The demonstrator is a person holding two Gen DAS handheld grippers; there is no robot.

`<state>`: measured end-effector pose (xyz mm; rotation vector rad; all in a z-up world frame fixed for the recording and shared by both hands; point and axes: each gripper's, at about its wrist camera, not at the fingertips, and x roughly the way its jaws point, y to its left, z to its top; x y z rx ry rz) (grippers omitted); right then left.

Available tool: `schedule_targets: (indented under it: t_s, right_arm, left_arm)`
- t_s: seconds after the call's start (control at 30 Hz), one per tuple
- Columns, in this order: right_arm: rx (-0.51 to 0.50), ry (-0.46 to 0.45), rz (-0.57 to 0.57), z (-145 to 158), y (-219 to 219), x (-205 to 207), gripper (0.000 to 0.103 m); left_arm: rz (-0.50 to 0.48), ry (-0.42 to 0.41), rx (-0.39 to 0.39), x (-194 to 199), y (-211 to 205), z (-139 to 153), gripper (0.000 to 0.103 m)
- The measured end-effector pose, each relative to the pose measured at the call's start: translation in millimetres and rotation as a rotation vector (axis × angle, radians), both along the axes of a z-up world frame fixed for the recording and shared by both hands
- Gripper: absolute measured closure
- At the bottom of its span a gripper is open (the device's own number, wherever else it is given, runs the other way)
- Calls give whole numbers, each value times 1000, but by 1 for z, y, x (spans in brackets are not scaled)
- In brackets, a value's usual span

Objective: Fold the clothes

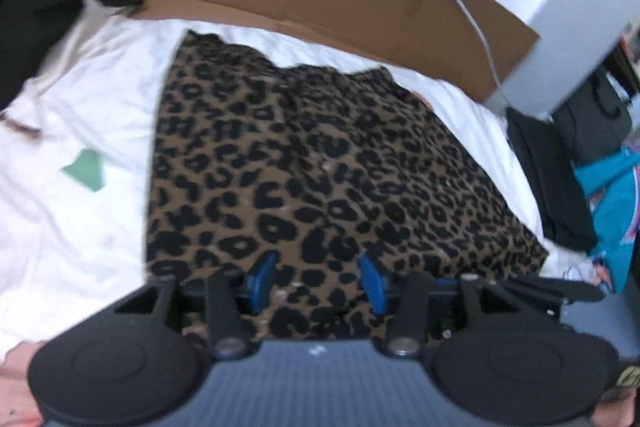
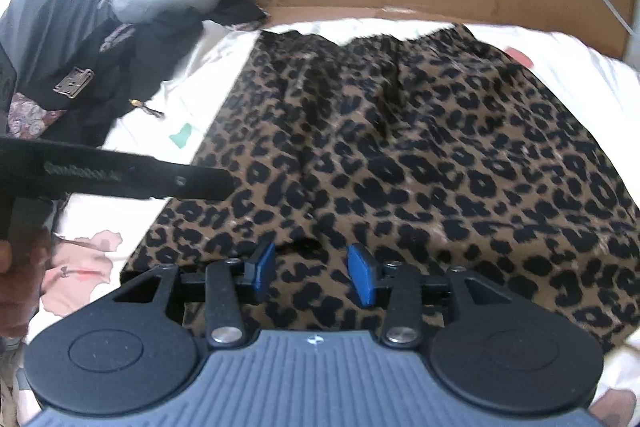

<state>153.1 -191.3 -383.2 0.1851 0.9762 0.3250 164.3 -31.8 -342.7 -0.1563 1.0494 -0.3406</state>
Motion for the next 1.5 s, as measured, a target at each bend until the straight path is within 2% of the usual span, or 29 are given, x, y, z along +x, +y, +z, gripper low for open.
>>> schedule_targets:
  t_s: [0.33, 0.4, 0.5, 0.67, 0.73, 0.8, 0.87, 0.93, 1.17, 1.2, 1.23, 1.3, 1.5]
  right_arm:
    - [-34, 60, -93, -2, -31, -11, 55]
    - [-33, 57, -101, 0, -33, -12, 55]
    - [-32, 53, -114, 4, -35, -14, 55]
    - [-28, 59, -105, 2, -33, -14, 55]
    - [-27, 66, -106, 0, -32, -13, 55]
    - [-26, 74, -106, -3, -32, -12, 55]
    - [-25, 75, -109, -4, -32, -12, 55]
    - [-23, 76, -115, -4, -34, -11, 55]
    - [-14, 72, -107, -5, -31, -14, 55]
    - [-11, 72, -105, -5, -30, -14, 55]
    - [-8, 71, -103, -5, -30, -14, 55]
    - [0, 65, -103, -5, -30, -13, 55]
    - [54, 41, -70, -7, -22, -6, 55]
  left_arm:
    - [-155, 17, 112, 6, -52, -51, 52]
    - [-169, 3, 134, 4, -56, -56, 51]
    - [-163, -13, 171, 2, -56, -59, 56]
    - [-210, -58, 233, -8, -61, -61, 56]
    - [-212, -71, 241, -9, -62, -59, 60]
    - [-206, -92, 234, -11, -65, -55, 73]
    - [-214, -112, 244, -12, -70, -54, 80]
    - [-222, -113, 255, -12, -74, -56, 80]
    - [-206, -84, 247, -7, -74, -62, 79]
    - [-196, -80, 236, -6, -72, -61, 83]
    - [-181, -70, 216, -5, -69, -60, 86]
    - [-142, -46, 168, -2, -60, -56, 98]
    - [-68, -19, 51, 3, -41, -34, 99]
